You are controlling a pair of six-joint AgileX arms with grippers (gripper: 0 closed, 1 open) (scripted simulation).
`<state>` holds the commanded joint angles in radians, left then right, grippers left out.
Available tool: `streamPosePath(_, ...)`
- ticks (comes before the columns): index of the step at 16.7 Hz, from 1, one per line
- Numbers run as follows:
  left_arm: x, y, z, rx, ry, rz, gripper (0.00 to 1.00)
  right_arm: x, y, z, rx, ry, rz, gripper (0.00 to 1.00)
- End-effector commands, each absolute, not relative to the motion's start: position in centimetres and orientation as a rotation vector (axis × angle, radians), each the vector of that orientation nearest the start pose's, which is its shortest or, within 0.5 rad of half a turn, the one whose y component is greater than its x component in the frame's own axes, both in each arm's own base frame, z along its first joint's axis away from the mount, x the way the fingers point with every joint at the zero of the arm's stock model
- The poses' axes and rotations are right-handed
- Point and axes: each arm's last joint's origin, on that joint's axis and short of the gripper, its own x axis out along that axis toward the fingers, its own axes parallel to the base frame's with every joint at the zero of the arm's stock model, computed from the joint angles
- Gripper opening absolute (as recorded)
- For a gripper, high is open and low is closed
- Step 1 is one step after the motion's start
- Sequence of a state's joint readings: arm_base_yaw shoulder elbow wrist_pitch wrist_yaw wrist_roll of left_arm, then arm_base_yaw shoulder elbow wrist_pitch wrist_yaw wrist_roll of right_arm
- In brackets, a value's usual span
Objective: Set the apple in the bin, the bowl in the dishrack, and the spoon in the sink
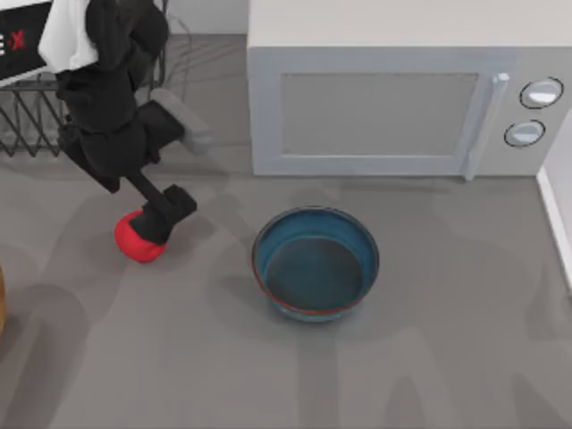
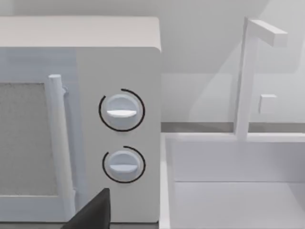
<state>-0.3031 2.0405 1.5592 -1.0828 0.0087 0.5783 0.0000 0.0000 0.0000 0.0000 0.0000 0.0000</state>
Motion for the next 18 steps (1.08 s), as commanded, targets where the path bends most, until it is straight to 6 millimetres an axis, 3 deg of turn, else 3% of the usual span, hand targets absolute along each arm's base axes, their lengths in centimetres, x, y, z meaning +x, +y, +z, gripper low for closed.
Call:
streamPosePath(3, 37.3, -11.4, 17.1, 0.678, 1.454, -0.687, 1.00, 10.6, -0.1, 16.0, 0.000, 0.000, 0.000, 1.00)
streamPosePath(10, 37.5, -11.4, 10.8, 0.677, 1.452, -0.686, 1.00, 10.6, -0.1, 16.0, 0.000, 0.000, 0.000, 1.00)
streamPosePath(14, 37.5, -11.4, 10.6, 0.677, 1.453, -0.687, 1.00, 10.6, -0.1, 16.0, 0.000, 0.000, 0.000, 1.00)
streamPosePath(18, 37.5, -11.4, 10.6, 0.677, 1.453, -0.687, 0.70, 10.6, -0.1, 16.0, 0.000, 0.000, 0.000, 1.00)
